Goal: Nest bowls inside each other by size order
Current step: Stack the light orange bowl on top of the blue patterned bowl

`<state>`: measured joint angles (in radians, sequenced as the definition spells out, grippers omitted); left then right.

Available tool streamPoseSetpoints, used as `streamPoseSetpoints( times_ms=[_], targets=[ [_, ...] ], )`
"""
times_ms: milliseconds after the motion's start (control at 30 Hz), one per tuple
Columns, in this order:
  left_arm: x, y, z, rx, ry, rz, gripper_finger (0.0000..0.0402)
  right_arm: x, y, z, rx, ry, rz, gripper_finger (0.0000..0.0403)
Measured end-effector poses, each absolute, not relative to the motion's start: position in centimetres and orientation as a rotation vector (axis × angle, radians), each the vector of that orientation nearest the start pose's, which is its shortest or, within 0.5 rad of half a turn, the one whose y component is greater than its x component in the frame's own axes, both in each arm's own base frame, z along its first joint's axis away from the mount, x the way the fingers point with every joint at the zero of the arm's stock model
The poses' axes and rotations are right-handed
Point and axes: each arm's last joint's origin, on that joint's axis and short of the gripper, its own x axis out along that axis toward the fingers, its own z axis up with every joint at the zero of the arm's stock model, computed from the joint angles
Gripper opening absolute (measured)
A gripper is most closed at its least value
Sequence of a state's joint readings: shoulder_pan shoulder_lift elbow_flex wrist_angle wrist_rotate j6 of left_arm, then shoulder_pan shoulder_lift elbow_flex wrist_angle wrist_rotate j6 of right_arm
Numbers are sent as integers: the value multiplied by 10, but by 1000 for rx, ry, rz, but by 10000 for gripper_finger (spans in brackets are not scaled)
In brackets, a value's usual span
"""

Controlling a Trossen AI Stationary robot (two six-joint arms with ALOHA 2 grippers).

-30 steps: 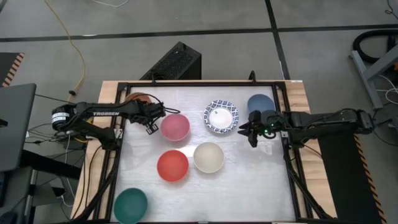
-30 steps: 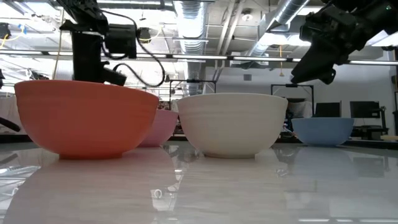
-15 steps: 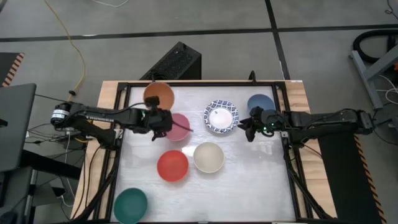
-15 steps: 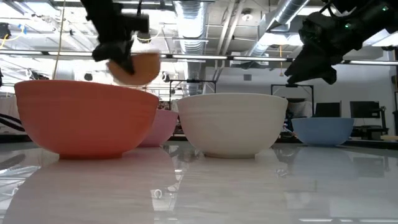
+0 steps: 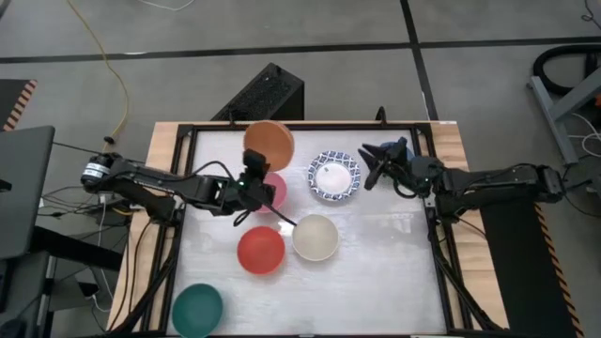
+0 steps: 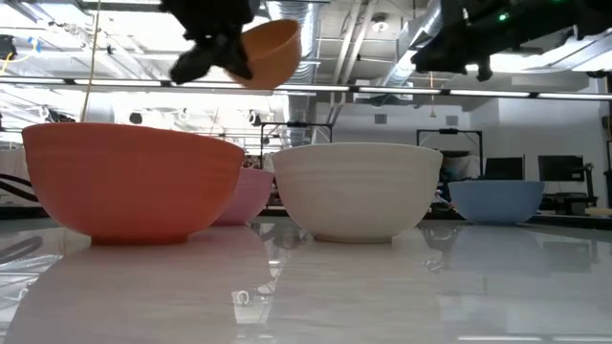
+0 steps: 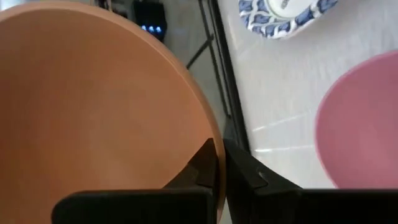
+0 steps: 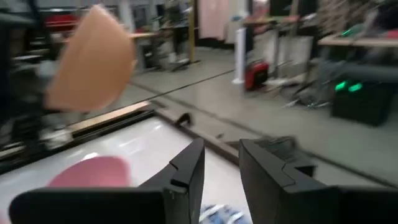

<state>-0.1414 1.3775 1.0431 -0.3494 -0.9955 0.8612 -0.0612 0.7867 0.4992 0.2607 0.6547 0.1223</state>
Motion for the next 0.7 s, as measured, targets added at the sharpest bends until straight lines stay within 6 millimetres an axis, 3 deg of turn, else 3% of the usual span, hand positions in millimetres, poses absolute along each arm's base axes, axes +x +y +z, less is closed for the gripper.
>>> streamPoseSetpoints(
  times_ms=[167,367,533,700],
  targets=[
    [308,-16,270,1340,985,459,0,186,-31,273,53,-24,-802,118],
    [334,-4,238,1515,1132,444,0,205,-34,258,26,32,-869,118],
    [351,13,216,1563,1213,486,0,220,-31,255,-41,68,-912,118],
    [362,32,209,1555,1237,587,0,237,-25,263,-131,64,-908,118]
  ],
)
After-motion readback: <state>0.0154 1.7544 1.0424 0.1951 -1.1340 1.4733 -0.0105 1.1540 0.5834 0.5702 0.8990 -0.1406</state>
